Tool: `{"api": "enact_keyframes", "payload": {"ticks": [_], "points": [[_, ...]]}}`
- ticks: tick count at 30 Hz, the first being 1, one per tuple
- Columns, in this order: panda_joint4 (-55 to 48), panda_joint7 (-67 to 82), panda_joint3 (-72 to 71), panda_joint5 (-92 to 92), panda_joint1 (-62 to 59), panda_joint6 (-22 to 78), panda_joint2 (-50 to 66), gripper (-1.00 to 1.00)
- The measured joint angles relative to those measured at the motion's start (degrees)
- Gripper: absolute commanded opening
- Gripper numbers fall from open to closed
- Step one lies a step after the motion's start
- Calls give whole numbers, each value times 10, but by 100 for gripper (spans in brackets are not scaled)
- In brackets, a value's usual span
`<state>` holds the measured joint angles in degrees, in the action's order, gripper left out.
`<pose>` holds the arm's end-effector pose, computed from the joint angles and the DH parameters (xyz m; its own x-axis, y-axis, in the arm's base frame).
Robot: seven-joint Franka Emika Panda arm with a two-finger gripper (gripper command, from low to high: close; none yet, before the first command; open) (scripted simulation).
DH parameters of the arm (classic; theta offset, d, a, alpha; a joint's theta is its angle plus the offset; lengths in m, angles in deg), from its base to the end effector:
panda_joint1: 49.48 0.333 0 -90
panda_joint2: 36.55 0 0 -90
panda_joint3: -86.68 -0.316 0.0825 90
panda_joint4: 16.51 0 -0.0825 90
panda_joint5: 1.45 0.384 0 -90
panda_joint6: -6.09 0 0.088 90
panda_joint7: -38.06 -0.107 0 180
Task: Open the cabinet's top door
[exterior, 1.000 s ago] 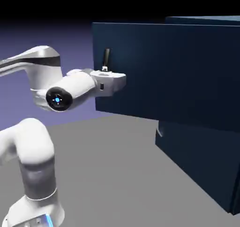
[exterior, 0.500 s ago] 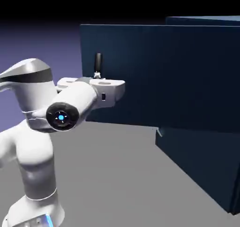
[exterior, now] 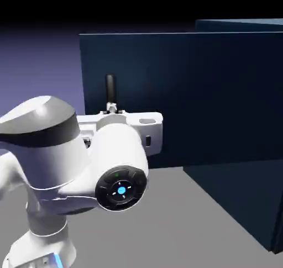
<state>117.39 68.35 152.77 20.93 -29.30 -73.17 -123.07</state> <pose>0.1435 -0.3036 0.5305 0.6927 -0.1422 0.7071 0.6927 -0.1418 -0.7071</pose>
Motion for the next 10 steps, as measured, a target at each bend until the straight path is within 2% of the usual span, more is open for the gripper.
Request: {"api": "enact_keyframes", "payload": {"ticks": [10], "points": [[-208, -27, 49, -26, 153, 153, 10, -100]]}}
